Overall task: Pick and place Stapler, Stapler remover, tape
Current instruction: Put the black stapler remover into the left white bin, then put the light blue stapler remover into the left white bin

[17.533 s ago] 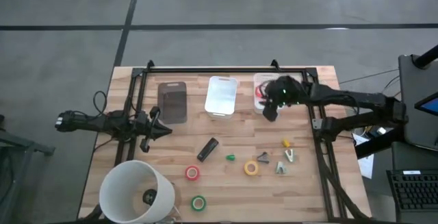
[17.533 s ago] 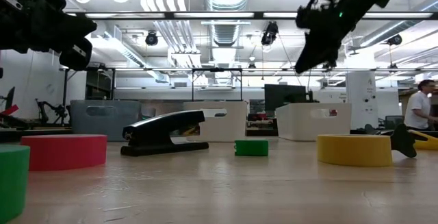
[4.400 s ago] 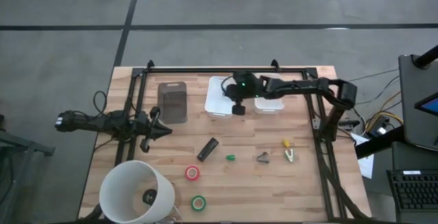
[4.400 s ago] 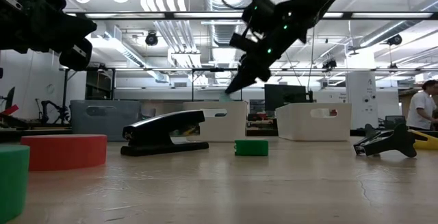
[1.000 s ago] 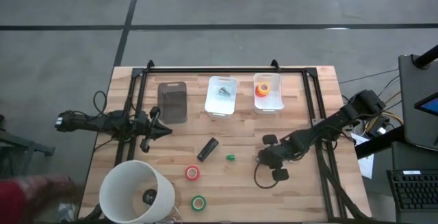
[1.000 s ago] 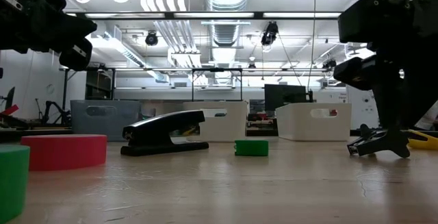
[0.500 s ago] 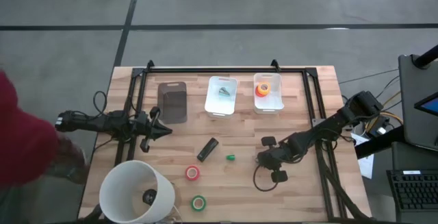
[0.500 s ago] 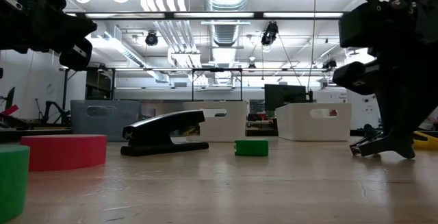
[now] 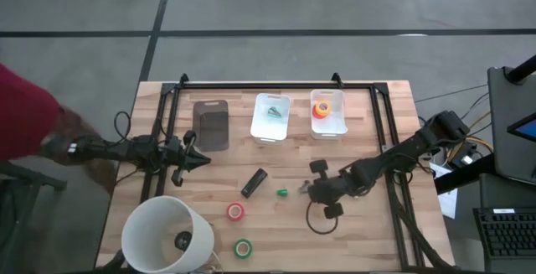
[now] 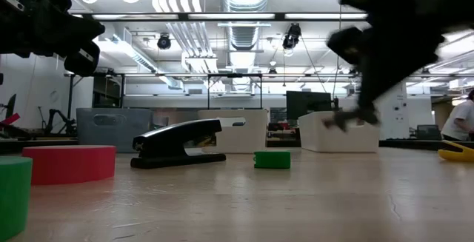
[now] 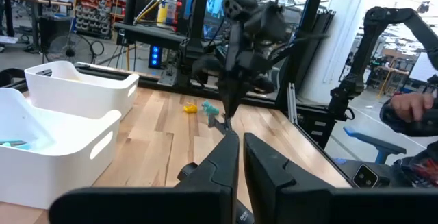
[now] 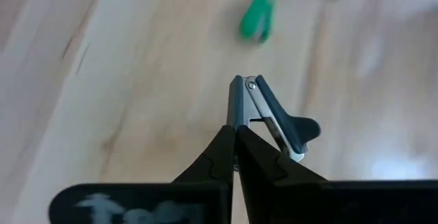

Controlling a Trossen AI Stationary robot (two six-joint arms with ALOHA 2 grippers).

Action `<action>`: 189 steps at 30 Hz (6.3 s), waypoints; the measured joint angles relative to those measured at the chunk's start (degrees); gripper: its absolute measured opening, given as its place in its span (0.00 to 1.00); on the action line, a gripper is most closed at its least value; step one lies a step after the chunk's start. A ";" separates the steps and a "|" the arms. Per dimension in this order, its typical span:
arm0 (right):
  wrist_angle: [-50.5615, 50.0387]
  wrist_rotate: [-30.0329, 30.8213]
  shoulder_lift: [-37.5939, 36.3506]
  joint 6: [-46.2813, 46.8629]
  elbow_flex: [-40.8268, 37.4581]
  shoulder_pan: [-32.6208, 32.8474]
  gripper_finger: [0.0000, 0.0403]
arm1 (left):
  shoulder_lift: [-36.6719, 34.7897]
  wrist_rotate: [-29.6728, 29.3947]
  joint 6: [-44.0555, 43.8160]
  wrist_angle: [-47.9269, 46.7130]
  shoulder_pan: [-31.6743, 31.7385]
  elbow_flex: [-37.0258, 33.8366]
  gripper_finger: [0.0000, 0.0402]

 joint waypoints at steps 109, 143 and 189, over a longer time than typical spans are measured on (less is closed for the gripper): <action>-22.61 -12.59 -24.76 32.76 -3.52 -1.07 0.18 | -0.04 -0.02 0.00 0.04 0.00 0.00 0.06; -27.65 -14.73 -26.64 67.11 -20.66 2.29 0.24 | -0.04 0.00 0.00 0.00 0.00 0.00 0.06; -20.31 -14.47 -26.67 62.15 -23.76 2.64 0.02 | -0.04 0.00 0.00 0.00 0.00 0.00 0.06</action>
